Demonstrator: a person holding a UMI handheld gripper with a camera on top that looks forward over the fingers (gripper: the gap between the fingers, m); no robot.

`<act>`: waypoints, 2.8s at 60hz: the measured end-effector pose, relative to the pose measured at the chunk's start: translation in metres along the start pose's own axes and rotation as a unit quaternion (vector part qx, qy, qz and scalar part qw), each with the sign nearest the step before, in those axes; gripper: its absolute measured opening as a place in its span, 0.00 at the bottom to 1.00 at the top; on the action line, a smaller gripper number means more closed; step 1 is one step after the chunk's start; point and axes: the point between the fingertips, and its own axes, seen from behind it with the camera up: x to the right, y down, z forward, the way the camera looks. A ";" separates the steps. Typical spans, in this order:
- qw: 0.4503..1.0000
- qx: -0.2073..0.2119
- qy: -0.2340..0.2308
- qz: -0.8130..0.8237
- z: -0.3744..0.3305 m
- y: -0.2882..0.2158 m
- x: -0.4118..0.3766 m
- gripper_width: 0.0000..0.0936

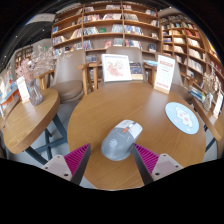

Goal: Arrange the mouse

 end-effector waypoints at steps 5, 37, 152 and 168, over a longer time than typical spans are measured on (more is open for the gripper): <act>1.000 -0.002 0.002 0.000 0.010 -0.007 0.001 0.91; 1.000 -0.013 0.000 -0.009 0.064 -0.050 -0.008 0.79; 0.992 0.071 0.099 0.024 -0.218 -0.001 0.274 0.91; 0.992 0.074 0.100 0.003 -0.241 0.020 0.272 0.91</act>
